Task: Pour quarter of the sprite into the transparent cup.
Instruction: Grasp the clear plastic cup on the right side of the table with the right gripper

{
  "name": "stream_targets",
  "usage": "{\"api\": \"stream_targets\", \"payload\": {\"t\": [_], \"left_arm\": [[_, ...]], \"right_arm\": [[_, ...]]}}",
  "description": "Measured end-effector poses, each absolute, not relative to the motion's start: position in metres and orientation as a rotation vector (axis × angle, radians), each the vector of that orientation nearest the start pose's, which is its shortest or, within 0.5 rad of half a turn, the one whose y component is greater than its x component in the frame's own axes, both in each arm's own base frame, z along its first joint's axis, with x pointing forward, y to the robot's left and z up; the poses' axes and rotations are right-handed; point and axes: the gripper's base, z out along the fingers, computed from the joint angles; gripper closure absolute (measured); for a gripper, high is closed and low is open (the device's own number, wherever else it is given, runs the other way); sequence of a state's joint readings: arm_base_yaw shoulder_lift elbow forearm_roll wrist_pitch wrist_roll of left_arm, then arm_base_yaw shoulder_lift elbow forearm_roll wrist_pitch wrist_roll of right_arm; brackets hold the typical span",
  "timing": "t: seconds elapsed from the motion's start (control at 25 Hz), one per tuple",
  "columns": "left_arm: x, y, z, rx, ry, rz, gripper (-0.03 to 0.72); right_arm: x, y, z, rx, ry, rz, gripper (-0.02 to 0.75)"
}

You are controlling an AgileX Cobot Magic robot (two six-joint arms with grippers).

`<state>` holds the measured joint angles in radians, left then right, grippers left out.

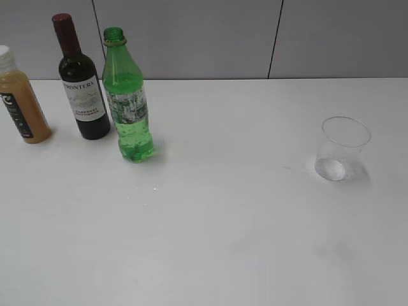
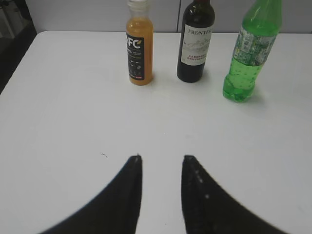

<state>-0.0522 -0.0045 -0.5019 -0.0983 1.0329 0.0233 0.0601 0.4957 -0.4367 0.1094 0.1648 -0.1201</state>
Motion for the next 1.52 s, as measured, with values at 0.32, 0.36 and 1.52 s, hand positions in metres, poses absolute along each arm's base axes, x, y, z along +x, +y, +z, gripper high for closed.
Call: {"api": "stream_targets", "payload": {"t": [0.32,0.36,1.52], "left_arm": [[-0.005,-0.007,0.28,0.079,2.007,-0.135,0.468],[-0.005,-0.007,0.28,0.079,2.007,-0.135,0.468],[-0.005,-0.007,0.28,0.079,2.007,-0.135,0.468]], "right_arm": [[0.171,0.009,0.288,-0.053,1.746,0.024,0.083],[0.179,0.009,0.281,-0.053,1.776,0.022,0.087],[0.206,0.024,0.146,-0.146,1.761,0.149,0.122]]}}
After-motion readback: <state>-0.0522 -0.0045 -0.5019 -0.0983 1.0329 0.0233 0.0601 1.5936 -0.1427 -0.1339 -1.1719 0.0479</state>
